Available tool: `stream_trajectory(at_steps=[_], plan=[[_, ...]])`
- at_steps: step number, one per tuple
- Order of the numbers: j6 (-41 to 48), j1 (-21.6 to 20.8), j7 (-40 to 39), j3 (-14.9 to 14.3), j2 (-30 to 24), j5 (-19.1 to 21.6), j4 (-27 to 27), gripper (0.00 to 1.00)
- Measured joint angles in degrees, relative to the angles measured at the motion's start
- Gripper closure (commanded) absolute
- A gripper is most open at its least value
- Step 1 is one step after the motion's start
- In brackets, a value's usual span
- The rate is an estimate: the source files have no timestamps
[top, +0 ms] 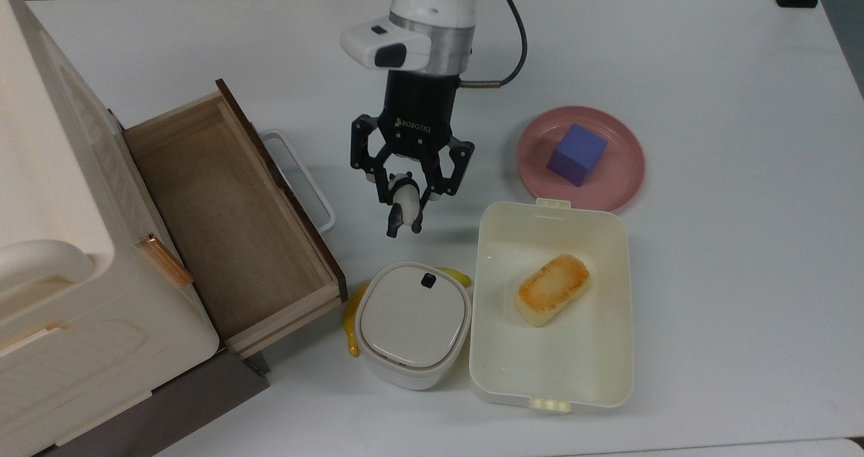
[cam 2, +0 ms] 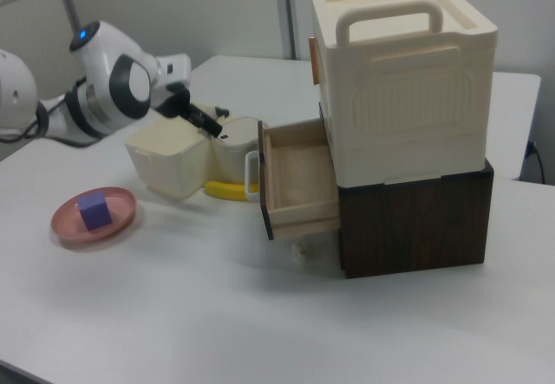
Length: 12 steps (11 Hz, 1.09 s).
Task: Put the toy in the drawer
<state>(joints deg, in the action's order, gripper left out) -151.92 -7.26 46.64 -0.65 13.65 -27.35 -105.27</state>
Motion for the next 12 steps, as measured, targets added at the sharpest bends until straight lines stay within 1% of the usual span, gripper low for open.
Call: stream_trajectory(at_steps=[1, 2, 4, 5, 6, 7, 8, 9, 10, 12], plan=[[2.7, 0.0, -0.5, 0.0, 0.0, 1.5, 2.4, 1.0], [5.8, 0.0, -4.3, 0.0, 0.0, 4.1, 4.0, 1.0], [13.1, 0.4, -18.5, -0.3, 0.0, 17.4, 7.6, 1.0], [18.3, 0.9, -25.4, -1.6, 0.0, 22.8, 10.5, 1.0], [22.8, 2.1, -30.9, -3.9, 0.0, 26.5, 13.3, 1.0], [25.0, 3.2, -34.7, -6.3, 0.0, 28.1, 14.9, 1.0], [25.7, 4.4, -37.5, -8.3, 0.1, 28.6, 15.1, 1.0], [25.7, 5.7, -39.0, -9.2, 0.5, 28.6, 15.1, 0.8], [25.7, 7.0, -39.7, -9.3, 1.4, 28.6, 15.0, 0.01], [25.7, 8.4, -39.8, -9.3, 3.6, 28.6, 15.0, 0.0]])
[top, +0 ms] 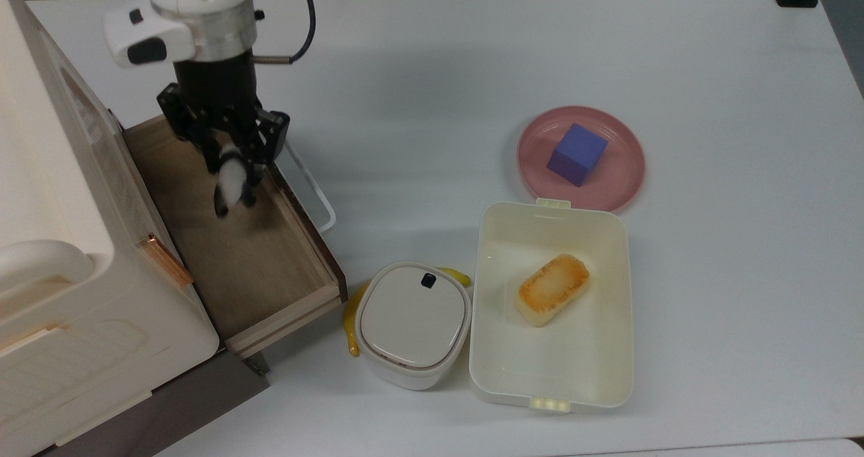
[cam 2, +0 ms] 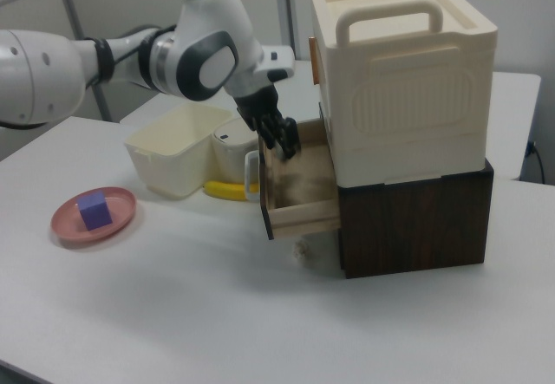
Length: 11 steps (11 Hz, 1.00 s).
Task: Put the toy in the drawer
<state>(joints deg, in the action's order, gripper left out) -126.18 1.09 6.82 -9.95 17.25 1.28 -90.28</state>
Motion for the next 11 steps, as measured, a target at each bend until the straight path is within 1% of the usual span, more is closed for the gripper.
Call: stream_trajectory(at_steps=[3, 4, 6, 7, 8, 9, 10, 11], plan=[[0.1, 0.1, 0.0, 0.0, 1.5, 0.0, 0.1, 0.0], [2.6, -0.1, 0.1, 0.1, 1.0, 0.0, 0.8, 0.0], [13.0, -1.2, 0.3, 0.9, -2.7, 0.0, 2.3, 0.0], [19.1, -2.1, 0.3, 1.9, -5.6, -0.6, 2.5, 0.0], [24.7, -3.0, 0.3, 3.8, -8.3, -3.1, 2.5, 0.0], [29.2, -3.5, 0.3, 6.2, -10.5, -6.5, 2.1, 0.0], [31.4, -3.9, 0.4, 8.1, -11.8, -8.2, 1.5, 0.0], [32.0, -4.0, -0.1, 8.7, -12.3, -8.8, 0.7, 0.0]])
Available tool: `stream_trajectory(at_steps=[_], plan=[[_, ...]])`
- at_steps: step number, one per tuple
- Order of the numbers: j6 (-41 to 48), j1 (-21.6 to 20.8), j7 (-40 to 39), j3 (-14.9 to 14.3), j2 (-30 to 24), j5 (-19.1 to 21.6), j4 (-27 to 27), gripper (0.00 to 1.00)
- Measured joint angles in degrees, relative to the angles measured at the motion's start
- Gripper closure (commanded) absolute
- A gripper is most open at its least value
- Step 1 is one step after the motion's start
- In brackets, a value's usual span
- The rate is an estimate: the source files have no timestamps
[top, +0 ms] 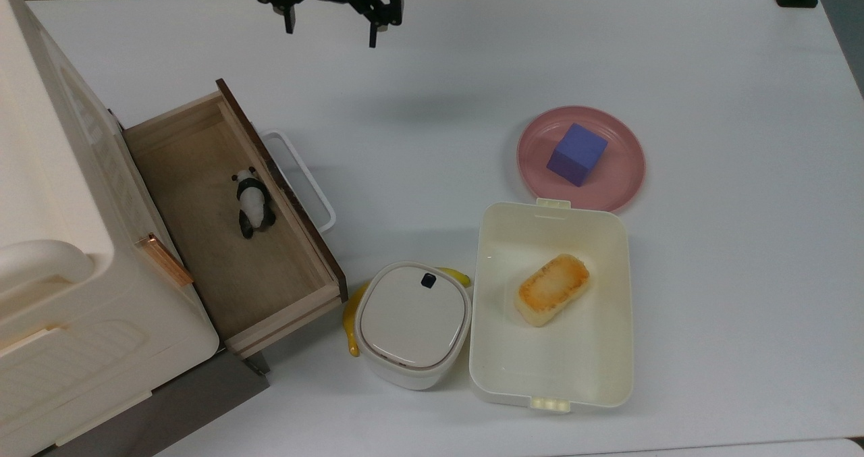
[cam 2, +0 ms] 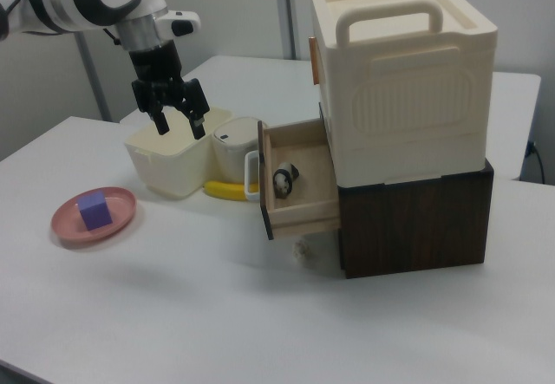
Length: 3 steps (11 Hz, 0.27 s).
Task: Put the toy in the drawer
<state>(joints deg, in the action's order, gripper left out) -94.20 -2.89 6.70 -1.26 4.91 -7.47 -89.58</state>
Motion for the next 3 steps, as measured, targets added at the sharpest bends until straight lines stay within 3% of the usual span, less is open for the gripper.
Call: stream_trajectory(at_steps=[3], plan=[[0.0, 0.6, -1.6, -0.5, 0.1, -0.2, -1.4, 0.0]])
